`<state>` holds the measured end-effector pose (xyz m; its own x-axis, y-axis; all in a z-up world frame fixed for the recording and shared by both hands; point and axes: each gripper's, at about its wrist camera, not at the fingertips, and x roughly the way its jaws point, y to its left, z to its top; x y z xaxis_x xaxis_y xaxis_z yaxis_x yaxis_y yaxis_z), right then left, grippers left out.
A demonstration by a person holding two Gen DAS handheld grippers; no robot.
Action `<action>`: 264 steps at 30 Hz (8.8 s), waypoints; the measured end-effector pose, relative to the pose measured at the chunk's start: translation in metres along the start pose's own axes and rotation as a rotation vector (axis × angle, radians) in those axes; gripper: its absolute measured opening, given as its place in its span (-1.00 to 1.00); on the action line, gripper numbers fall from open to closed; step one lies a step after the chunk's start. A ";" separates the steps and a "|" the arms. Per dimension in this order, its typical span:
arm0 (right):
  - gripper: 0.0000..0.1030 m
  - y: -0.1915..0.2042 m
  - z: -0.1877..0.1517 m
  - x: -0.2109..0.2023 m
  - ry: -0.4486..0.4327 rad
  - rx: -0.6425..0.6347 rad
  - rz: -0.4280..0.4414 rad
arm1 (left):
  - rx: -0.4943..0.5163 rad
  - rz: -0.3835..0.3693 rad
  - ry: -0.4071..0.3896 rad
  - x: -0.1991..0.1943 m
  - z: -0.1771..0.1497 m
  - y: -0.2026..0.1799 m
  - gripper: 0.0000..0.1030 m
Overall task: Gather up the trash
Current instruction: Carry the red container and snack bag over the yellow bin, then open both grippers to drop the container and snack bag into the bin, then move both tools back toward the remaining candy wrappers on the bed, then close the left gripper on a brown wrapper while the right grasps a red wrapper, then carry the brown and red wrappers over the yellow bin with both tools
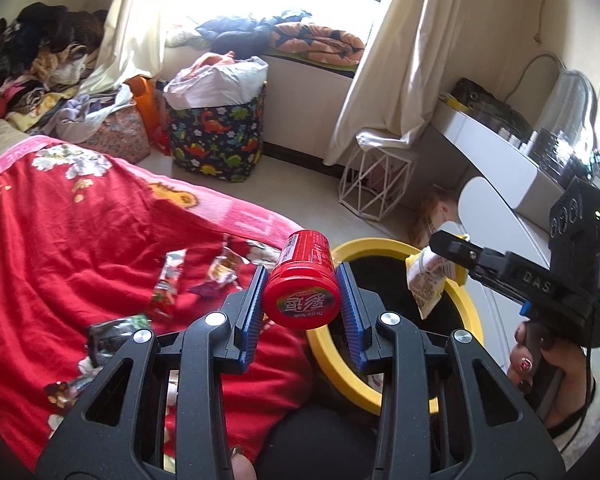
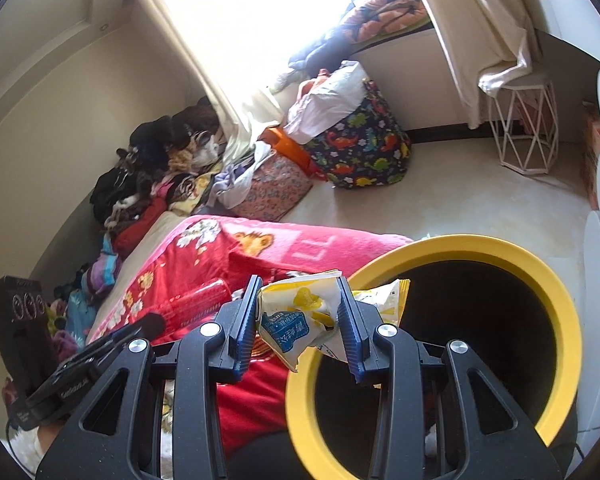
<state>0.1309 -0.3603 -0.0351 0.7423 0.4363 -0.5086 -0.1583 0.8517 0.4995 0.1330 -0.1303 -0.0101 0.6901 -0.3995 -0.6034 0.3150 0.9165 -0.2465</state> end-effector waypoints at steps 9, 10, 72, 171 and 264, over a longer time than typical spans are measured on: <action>-0.32 -0.034 0.000 -0.012 -0.020 0.072 -0.043 | 0.063 -0.050 0.043 0.015 -0.007 -0.031 -0.45; -0.32 -0.038 0.000 -0.013 -0.020 0.081 -0.045 | 0.069 -0.056 0.048 0.016 -0.008 -0.034 -0.45; 0.47 -0.036 -0.006 -0.023 -0.030 0.072 -0.150 | 0.048 -0.003 0.054 0.027 -0.025 -0.050 0.78; -0.84 0.148 -0.058 0.250 0.441 -0.323 -0.023 | -0.233 0.133 0.221 -0.010 -0.087 0.157 -0.44; -0.86 -0.003 -0.021 0.011 0.061 0.000 -0.081 | 0.038 -0.031 0.103 0.007 -0.023 -0.006 -0.65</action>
<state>0.1258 -0.3518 -0.0574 0.7114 0.3832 -0.5891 -0.0995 0.8847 0.4554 0.1212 -0.1383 -0.0305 0.6096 -0.4213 -0.6714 0.3605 0.9017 -0.2385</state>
